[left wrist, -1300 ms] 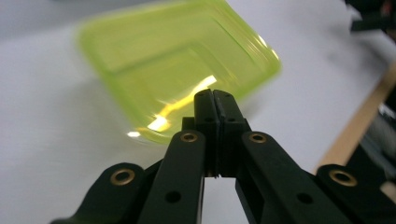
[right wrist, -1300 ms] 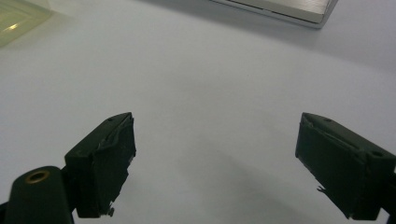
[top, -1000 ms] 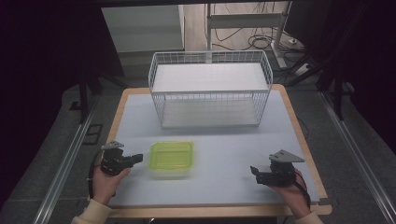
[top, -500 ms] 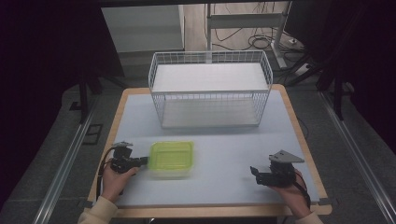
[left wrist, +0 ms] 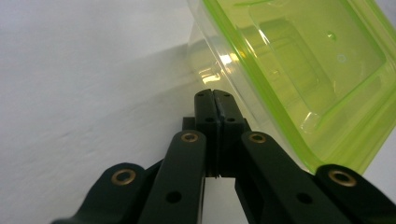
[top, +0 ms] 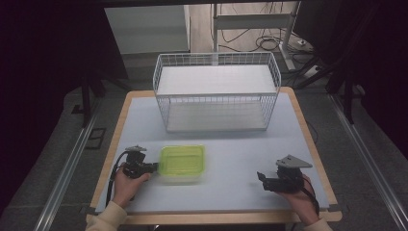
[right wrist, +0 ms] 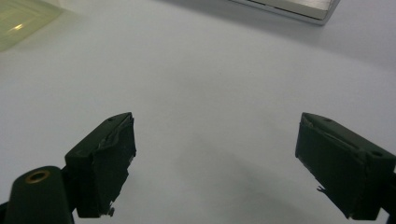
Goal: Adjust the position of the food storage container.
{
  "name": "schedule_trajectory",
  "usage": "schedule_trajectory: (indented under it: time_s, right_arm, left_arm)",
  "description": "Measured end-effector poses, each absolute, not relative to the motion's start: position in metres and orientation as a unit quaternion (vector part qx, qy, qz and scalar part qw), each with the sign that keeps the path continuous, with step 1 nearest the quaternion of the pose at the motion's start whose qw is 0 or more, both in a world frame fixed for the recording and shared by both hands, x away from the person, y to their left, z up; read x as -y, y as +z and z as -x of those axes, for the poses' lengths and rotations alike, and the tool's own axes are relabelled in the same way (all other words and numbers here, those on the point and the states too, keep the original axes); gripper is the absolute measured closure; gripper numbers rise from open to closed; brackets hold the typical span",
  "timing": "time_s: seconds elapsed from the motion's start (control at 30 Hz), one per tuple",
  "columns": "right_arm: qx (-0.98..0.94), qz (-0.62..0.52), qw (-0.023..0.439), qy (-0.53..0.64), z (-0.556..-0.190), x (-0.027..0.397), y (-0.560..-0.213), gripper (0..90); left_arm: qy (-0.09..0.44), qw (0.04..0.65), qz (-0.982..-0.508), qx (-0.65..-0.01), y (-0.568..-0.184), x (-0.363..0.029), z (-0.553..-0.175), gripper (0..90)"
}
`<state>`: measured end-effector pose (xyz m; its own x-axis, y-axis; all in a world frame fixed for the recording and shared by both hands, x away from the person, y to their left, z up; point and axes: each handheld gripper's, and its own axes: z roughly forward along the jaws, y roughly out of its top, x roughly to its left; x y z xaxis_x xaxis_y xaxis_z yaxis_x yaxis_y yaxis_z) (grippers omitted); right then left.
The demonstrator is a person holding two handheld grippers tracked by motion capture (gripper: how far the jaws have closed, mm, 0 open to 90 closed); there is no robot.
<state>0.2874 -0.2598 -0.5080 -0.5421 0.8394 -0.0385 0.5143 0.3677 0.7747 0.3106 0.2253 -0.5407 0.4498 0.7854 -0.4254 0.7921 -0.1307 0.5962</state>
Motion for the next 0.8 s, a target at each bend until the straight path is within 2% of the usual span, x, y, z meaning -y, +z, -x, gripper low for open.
schedule_trajectory:
  time_s: [0.8]
  right_arm:
    - [-0.798, -0.422, 0.219, 0.371, -0.286, 0.259, -0.507, 12.3]
  left_arm:
    - [-0.024, 0.396, -0.780, -0.485, -0.540, -0.155, -0.326, 90.0]
